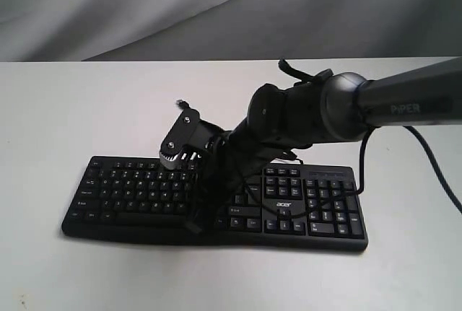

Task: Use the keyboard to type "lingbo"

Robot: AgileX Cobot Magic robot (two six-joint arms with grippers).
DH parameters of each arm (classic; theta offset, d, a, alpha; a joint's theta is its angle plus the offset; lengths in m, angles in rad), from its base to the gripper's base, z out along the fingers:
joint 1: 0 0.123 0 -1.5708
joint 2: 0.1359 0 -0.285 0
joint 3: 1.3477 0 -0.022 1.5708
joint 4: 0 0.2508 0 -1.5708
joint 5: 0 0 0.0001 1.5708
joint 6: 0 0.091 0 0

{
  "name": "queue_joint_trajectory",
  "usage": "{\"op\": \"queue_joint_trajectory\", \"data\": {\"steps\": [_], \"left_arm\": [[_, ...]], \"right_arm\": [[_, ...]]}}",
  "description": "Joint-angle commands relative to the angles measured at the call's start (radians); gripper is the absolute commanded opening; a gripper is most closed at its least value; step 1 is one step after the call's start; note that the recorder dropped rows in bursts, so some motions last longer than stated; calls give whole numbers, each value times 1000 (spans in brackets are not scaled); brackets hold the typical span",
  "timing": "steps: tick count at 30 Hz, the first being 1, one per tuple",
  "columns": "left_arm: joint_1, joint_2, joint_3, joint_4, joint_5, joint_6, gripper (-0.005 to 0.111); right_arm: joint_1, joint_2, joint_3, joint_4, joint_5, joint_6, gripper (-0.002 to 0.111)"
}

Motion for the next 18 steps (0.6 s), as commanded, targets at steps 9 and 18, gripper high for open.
{"op": "queue_joint_trajectory", "data": {"steps": [9,18], "left_arm": [[2,5,5,-4,-6,-2,1],[2,5,5,-4,-6,-2,1]], "right_arm": [[-3,-5,2,-17,-28,4,0],[-10,9,0,-28,-27,7,0]]}}
